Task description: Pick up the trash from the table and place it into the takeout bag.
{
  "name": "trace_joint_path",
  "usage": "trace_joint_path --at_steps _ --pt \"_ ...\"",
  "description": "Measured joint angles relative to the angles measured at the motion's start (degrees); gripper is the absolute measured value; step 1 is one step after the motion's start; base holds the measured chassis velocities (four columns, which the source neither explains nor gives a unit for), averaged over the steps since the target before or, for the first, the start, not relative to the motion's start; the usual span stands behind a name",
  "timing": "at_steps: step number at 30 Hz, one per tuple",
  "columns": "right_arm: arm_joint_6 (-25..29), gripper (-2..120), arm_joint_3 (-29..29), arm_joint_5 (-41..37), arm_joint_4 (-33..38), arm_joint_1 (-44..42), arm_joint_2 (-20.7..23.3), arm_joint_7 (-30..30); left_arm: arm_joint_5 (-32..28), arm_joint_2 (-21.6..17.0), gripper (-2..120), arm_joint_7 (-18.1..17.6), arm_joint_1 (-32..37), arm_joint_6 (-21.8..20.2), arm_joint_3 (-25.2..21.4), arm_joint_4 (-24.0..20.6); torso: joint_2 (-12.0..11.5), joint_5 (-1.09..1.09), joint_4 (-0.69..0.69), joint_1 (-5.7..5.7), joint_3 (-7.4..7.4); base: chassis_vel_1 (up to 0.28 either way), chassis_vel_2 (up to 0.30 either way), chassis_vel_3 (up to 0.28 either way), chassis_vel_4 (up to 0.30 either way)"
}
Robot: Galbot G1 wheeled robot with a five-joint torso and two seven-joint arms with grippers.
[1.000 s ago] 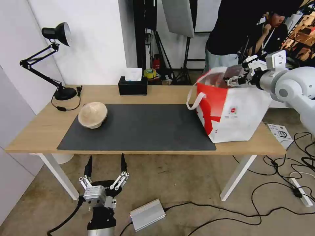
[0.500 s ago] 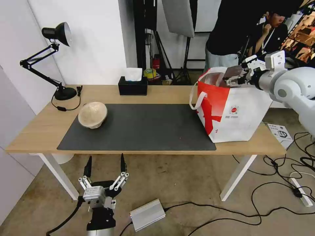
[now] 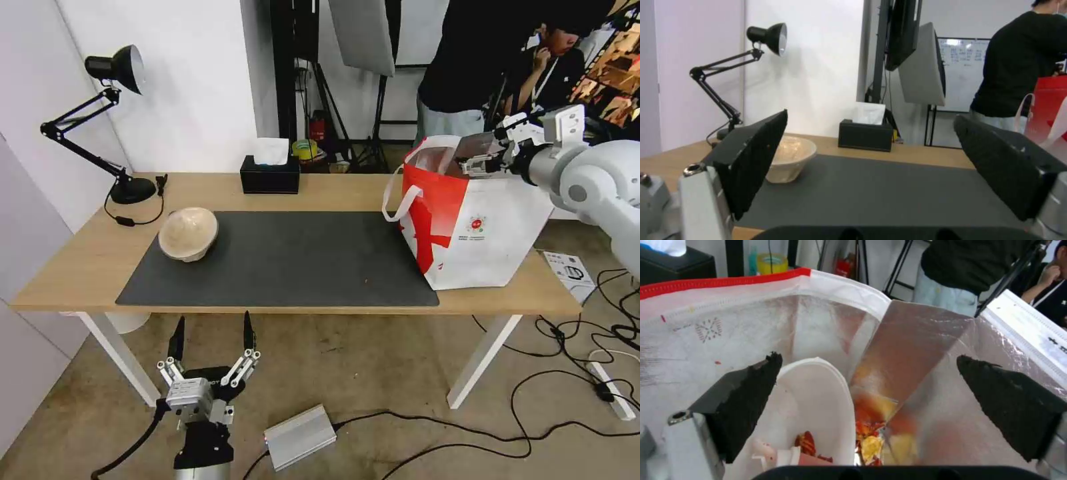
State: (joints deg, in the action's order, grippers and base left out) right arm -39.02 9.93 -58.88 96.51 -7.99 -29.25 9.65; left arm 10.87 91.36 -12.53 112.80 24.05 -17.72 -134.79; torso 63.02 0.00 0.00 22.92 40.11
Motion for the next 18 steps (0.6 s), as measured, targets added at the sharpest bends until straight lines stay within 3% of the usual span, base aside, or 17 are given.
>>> trace_joint_path --at_steps 4,7,12,14,16,18 --pt "2.0 100 -1.7 -1.0 0.8 -1.4 0.1 1.1 0.0 0.0 100 0.0 0.0 0.0 0.0 -0.1 0.0 0.00 0.00 0.00 0.00 0.000 0.000 0.000 0.000" --pt "7.5 100 -4.9 -2.7 3.4 -5.2 -0.1 6.3 0.0 0.0 100 0.0 0.0 0.0 0.0 -0.1 0.0 0.00 0.00 0.00 0.00 0.000 0.000 0.000 0.000" --pt "13.9 100 -9.2 -2.3 7.3 -11.9 -0.3 10.8 0.2 0.0 100 0.0 0.1 0.1 0.0 -0.2 0.0 0.01 0.00 0.00 0.00 0.000 0.000 0.000 0.000" --pt "14.1 100 -9.3 -2.2 7.4 -12.0 -0.3 10.9 0.2 0.0 100 0.0 0.1 0.1 0.0 -0.2 0.0 0.01 0.00 0.00 0.00 0.000 0.000 0.000 0.000" --pt "19.6 100 -12.0 -0.7 10.1 -16.7 -0.3 14.1 0.4 0.0 100 0.0 0.3 0.1 0.2 -0.4 0.0 0.01 0.00 0.00 0.00 0.000 0.000 0.000 0.000" --pt "21.4 100 -13.3 -0.1 11.2 -18.7 -0.3 15.0 0.4 0.0 100 0.0 0.4 0.1 0.2 -0.4 0.0 0.00 0.00 0.00 0.00 0.000 0.000 0.000 0.000"
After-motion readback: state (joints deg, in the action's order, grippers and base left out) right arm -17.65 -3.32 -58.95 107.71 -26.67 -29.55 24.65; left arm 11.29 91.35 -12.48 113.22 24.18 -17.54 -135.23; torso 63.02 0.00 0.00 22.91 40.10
